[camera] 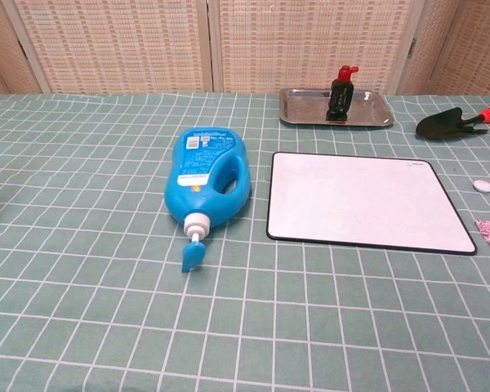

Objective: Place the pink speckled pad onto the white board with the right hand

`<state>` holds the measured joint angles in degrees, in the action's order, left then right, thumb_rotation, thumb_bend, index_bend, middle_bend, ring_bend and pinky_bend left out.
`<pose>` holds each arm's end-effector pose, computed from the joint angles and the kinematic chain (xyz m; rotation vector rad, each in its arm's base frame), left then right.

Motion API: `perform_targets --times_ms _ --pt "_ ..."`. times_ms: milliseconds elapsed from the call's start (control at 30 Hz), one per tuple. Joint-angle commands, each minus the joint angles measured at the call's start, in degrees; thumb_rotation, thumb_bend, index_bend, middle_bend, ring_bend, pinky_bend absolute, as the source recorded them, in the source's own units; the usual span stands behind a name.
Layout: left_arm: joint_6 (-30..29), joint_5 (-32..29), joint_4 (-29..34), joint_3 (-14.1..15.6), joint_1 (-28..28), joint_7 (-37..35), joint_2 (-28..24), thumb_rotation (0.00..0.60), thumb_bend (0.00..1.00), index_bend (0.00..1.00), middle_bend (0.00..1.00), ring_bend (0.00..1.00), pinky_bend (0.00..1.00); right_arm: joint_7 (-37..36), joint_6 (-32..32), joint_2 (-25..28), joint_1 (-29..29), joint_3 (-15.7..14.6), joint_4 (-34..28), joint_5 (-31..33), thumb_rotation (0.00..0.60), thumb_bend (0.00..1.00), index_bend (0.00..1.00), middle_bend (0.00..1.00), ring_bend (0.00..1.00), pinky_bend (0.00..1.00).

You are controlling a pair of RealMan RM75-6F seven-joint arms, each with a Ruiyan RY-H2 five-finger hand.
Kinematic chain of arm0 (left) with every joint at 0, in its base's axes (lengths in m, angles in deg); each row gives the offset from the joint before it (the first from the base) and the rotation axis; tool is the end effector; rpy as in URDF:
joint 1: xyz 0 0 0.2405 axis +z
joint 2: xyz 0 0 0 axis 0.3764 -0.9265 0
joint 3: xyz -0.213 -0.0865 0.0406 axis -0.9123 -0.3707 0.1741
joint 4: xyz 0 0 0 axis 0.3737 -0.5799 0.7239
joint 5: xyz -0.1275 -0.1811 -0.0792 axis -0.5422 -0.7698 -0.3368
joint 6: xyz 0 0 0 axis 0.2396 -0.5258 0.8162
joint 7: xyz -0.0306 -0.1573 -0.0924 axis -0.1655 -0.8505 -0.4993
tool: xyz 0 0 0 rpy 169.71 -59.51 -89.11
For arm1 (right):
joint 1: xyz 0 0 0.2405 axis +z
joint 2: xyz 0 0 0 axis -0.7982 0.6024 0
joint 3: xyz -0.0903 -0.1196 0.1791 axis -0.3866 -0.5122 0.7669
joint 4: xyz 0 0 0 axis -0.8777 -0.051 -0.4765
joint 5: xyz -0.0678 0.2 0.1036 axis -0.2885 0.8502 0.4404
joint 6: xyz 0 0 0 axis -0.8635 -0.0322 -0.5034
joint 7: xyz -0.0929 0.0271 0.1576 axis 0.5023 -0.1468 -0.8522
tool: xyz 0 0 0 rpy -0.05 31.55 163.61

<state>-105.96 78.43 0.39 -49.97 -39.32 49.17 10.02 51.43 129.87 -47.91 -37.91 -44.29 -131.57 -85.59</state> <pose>-0.3492 0.3082 0.0707 -1.4764 -0.8777 -1.0891 -0.3767 -0.3009 0.0946 1.4665 -0.7991 0.9328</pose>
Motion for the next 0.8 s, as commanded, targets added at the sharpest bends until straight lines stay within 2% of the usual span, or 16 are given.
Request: perform_targets --times_ms 33,533,733,800 --pt "-0.2 0.1 -0.6 -0.1 -0.2 0.3 0.4 0.600 0.28 0.00 0.00 0.00 0.00 0.8 -0.4 -0.3 0.2 -0.3 0.4 -0.2 0.600 0.00 0.00 0.00 0.00 0.00" --pt "0.6 0.0 -0.7 0.4 -0.3 2.7 0.4 0.600 0.28 0.00 0.00 0.00 0.00 1.9 -1.8 1.5 -0.3 -0.7 -2.2 0.5 0.600 0.00 0.00 0.00 0.00 0.00" --pt "0.1 0.5 -0.1 0.6 -0.3 4.2 0.3 0.600 0.28 0.00 0.00 0.00 0.00 5.7 -7.3 6.1 -0.3 -0.9 -9.5 2.8 0.600 0.00 0.00 0.00 0.00 0.01" --pt "-0.2 0.6 -0.2 0.6 -0.4 5.7 0.3 0.600 0.28 0.00 0.00 0.00 0.00 7.7 -10.0 8.3 0.1 -1.2 -13.2 3.5 0.600 0.00 0.00 0.00 0.00 0.10"
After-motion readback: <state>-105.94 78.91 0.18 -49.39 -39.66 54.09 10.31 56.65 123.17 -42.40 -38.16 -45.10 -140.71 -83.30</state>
